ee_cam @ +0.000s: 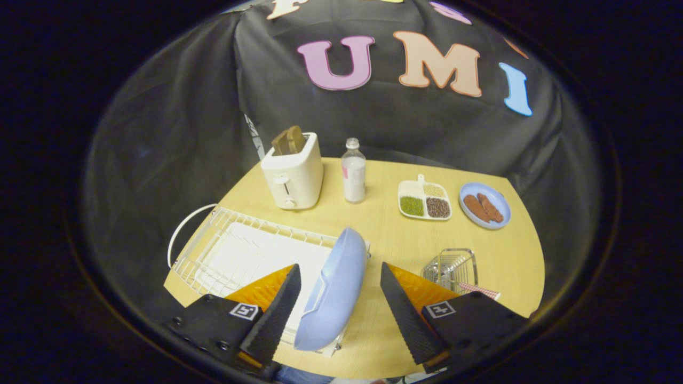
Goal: Take the plate from the dish rack, then take the spoon from the basket and place it into the plate.
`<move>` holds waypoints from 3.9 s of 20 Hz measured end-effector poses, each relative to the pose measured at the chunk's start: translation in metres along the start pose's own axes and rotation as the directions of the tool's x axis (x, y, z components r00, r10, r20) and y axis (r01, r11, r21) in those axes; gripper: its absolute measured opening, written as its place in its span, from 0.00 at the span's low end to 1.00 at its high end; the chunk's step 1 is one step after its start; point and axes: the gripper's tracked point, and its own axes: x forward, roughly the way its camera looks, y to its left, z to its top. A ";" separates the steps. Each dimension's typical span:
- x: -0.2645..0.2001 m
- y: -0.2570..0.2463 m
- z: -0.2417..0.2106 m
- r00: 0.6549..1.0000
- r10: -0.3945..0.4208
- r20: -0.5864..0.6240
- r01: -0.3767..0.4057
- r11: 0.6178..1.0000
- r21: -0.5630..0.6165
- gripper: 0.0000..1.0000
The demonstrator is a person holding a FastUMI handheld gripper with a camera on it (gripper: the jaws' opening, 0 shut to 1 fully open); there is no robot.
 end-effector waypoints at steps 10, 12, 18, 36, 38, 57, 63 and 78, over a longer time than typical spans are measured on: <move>0.028 -0.014 -0.024 0.954 -0.186 -0.234 0.198 0.980 0.026 0.58; 0.029 -0.018 -0.027 0.937 -0.239 -0.257 0.236 0.971 -0.043 0.50; 0.025 -0.013 -0.024 0.894 -0.363 -0.263 0.327 0.929 -0.172 0.35; 0.005 -0.020 0.016 0.863 -0.455 -0.220 0.429 0.890 -0.157 0.30; -0.001 -0.015 0.027 0.872 -0.447 -0.200 0.424 0.894 -0.148 0.29; -0.104 -0.065 0.025 0.993 0.086 0.086 -0.115 0.897 0.427 0.27; -0.119 -0.133 -0.058 0.990 0.077 0.115 -0.123 0.868 0.481 0.27; 0.007 -0.218 -0.194 0.991 0.125 0.055 -0.130 0.743 0.656 0.27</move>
